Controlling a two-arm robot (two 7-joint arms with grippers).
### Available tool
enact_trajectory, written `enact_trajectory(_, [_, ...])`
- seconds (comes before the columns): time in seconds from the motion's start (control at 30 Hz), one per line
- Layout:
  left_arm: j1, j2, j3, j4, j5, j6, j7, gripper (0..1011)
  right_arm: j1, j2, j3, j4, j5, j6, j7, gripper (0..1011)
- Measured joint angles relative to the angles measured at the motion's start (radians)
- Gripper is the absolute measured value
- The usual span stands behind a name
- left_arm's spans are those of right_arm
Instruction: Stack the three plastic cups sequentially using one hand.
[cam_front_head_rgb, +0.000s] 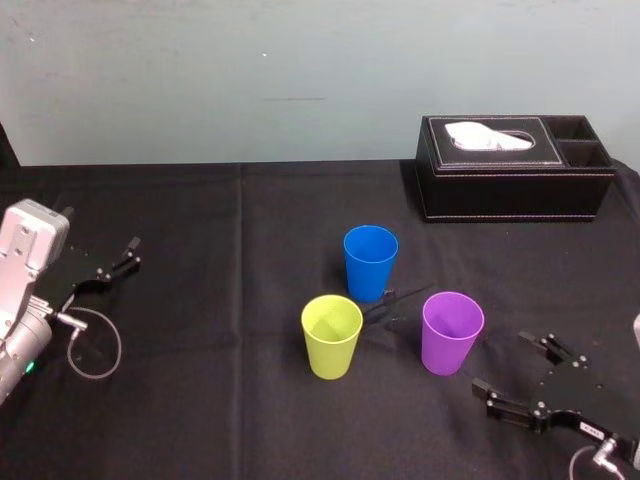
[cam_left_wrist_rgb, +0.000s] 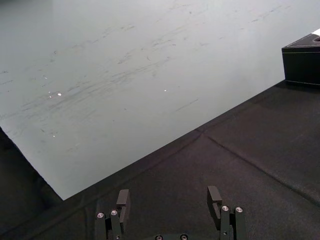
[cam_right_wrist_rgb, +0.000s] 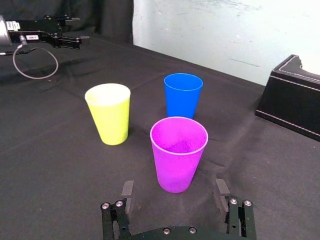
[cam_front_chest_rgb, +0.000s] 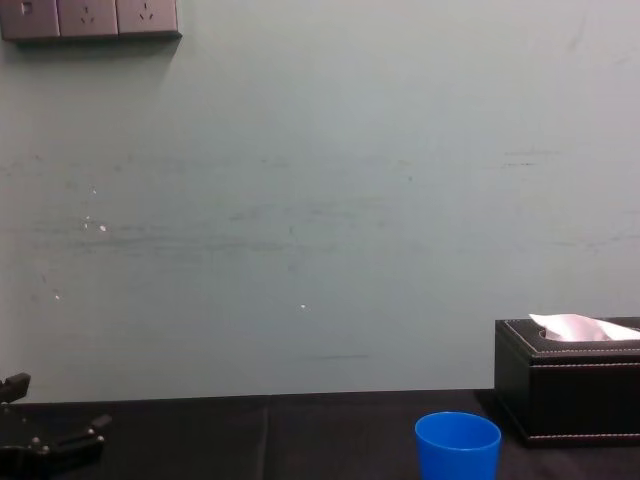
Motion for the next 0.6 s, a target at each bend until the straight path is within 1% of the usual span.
enact_trajectory(0.3, [0.000,0.000,0.000,0.000,0.000,0.000,0.000,1010,0.048,-0.030,-0.021,0.026,-0.019,0.016,0.003,1003])
enact_trajectory(0.6, [0.000,0.000,0.000,0.000,0.000,0.000,0.000,1010,0.083,-0.050,-0.041,0.050,-0.028,0.030,0.005,1003])
